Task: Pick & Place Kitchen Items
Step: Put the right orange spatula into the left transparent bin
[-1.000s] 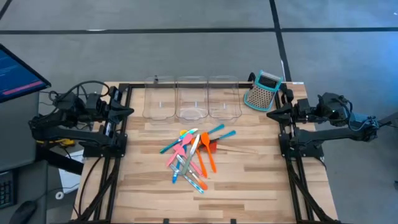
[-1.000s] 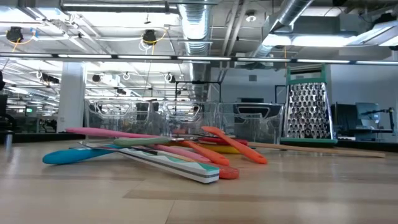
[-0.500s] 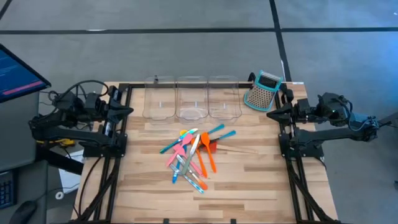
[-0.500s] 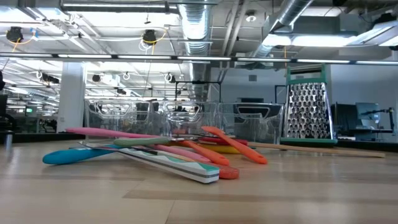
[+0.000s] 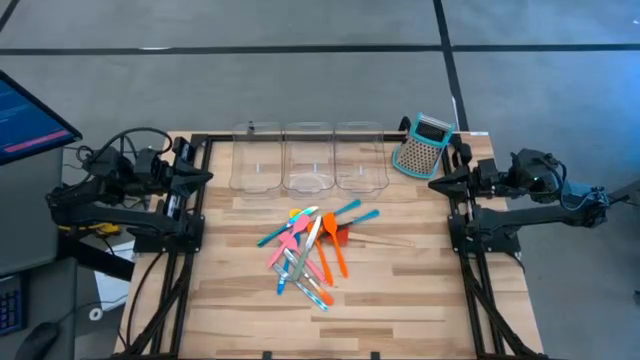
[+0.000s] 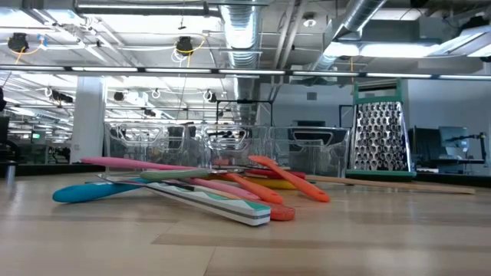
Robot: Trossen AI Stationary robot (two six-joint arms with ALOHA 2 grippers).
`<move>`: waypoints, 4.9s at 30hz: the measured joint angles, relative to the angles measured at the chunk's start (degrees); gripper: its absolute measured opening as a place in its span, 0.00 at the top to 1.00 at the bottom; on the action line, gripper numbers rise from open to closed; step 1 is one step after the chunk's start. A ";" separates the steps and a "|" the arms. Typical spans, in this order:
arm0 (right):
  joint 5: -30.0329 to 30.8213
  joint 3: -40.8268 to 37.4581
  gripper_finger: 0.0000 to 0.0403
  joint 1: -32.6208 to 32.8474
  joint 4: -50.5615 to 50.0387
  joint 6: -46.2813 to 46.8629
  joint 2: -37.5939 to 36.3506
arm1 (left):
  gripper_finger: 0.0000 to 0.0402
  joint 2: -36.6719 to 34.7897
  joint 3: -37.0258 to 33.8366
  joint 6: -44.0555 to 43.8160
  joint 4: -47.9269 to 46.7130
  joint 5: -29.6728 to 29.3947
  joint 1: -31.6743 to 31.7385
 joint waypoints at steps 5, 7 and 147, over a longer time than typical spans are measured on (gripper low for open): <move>0.00 0.00 0.96 0.00 -0.01 0.00 0.00 | 0.99 0.00 -0.01 0.00 0.24 0.00 0.00; 0.00 0.00 0.96 0.00 -0.01 0.00 0.00 | 0.99 0.01 0.00 0.00 0.24 0.00 0.00; 16.35 -5.84 0.64 6.93 39.24 50.01 71.78 | 0.99 4.87 -23.26 -1.73 5.25 0.87 -6.67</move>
